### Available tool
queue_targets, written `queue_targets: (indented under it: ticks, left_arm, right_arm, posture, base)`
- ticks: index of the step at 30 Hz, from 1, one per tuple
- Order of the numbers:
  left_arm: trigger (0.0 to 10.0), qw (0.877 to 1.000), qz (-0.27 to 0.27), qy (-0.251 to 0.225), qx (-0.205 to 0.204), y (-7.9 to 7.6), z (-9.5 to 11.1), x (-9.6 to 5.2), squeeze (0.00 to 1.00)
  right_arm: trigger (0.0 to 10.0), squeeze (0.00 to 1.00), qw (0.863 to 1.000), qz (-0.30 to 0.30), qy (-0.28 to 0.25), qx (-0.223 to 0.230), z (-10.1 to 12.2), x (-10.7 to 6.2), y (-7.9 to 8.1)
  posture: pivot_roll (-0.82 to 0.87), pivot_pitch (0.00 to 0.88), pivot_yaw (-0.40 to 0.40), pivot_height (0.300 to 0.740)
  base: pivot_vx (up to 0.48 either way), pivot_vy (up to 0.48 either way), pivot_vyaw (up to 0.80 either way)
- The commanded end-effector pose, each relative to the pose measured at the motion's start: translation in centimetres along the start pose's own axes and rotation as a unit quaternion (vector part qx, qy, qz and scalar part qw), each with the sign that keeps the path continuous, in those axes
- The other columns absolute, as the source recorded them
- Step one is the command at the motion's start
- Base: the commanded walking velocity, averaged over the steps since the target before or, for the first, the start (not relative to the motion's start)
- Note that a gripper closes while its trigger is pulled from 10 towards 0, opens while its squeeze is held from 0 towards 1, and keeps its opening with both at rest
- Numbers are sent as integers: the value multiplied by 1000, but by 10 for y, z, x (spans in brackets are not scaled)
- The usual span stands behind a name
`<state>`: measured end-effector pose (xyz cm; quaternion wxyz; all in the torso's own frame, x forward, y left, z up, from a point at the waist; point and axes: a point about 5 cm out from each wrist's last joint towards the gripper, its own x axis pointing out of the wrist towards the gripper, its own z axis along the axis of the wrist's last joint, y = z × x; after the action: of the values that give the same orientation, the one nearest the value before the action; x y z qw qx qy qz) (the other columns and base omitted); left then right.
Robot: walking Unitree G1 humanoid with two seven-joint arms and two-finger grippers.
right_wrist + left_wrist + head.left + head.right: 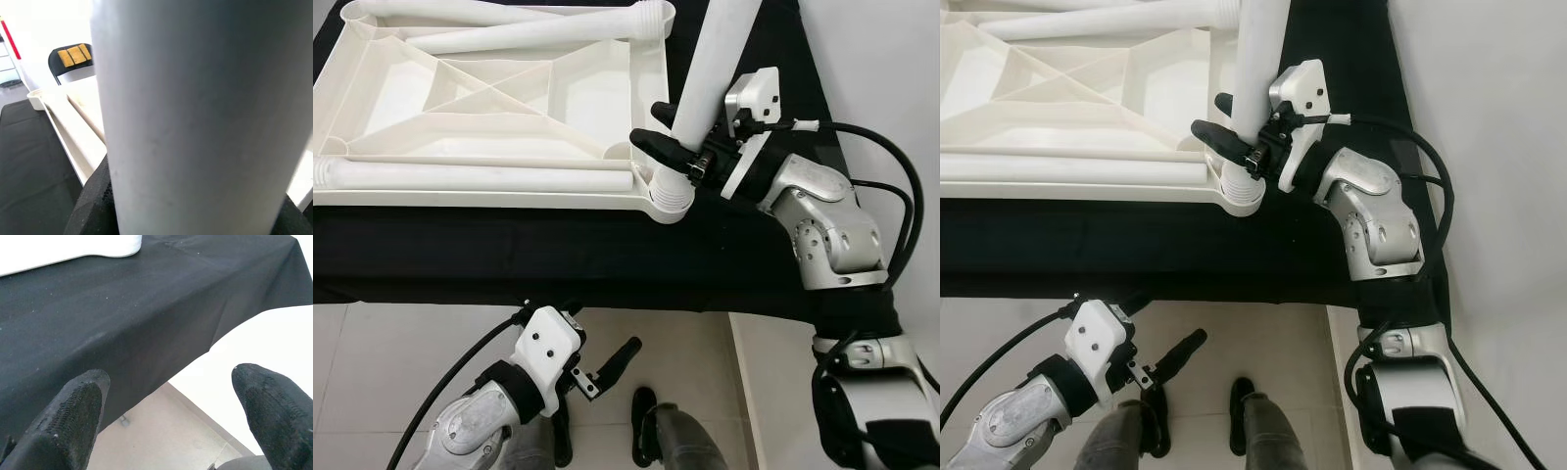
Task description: Building children table
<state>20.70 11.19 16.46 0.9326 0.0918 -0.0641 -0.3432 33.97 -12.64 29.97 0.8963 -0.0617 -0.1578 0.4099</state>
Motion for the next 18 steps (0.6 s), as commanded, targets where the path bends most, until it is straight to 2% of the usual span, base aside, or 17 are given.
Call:
queue_targets:
  ticks: [1,2,3,4,5,6,7,8,9,10,11,12,14,18]
  left_arm:
    - [10000,1000,-2,18,-11,-1,-8,-4,0]
    - [10000,1000,-2,18,-10,0,-8,-5,0]
    - [10000,1000,-2,18,-10,0,-8,-5,0]
    - [10000,1000,-1,18,-9,0,-8,-5,0]
    - [10000,1000,-1,18,-9,0,-8,-5,0]
    - [10000,1000,-1,19,-9,1,-8,-5,0]
    - [10000,1000,-1,19,-9,1,-8,-5,0]
    - [10000,1000,-3,19,-7,1,-8,-5,0]
    - [10000,1000,-3,19,-7,1,-8,-5,0]
    - [10000,1000,-4,19,-7,2,-9,-5,0]
    - [10000,1000,-6,19,-6,2,-9,-5,0]
    - [10000,1000,-6,19,-5,2,-8,-4,0]
    - [10000,1000,-7,19,-3,3,-8,-4,0]
    - [10000,1000,-5,18,0,3,-8,-4,0]
  right_arm:
    - [10000,0,988,-57,122,78,-69,-18,15]
    - [10000,0,987,-77,117,82,-74,-20,24]
    - [10000,0,987,-77,117,82,-74,-20,24]
    - [10000,0,985,-104,115,80,-78,-22,31]
    - [10000,0,985,-104,115,80,-78,-22,31]
    - [10000,0,980,-147,118,70,-82,-23,36]
    - [10000,0,980,-147,118,70,-82,-23,36]
    - [10000,0,961,-229,149,34,-87,-29,38]
    - [10000,0,961,-229,149,34,-87,-29,38]
    - [10000,0,946,-276,166,17,-90,-29,50]
    - [10000,0,939,-298,170,3,-89,-24,63]
    - [10000,0,938,-304,169,-2,-87,-20,72]
    - [10000,0,938,-305,164,-5,-85,-16,75]
    - [10000,0,933,-319,167,-11,-83,-10,68]
  posture:
    - [35,460,-60,740]
    - [35,460,-60,740]
    - [35,460,-60,740]
    - [37,461,-57,740]
    - [37,461,-57,740]
    - [37,459,-53,740]
    - [37,459,-53,740]
    - [40,453,-53,740]
    - [40,453,-53,740]
    - [35,449,-52,740]
    - [46,447,-48,740]
    - [46,447,-48,740]
    - [53,445,-41,740]
    - [54,445,-39,740]
  base:
    - [0,0,0]
    - [0,0,0]
    - [0,0,0]
    - [0,0,0]
    - [0,0,0]
    - [0,0,0]
    - [0,0,0]
    - [0,0,0]
    - [0,0,0]
    - [0,0,0]
    - [0,0,0]
    - [0,0,0]
    - [0,0,0]
    - [0,0,0]
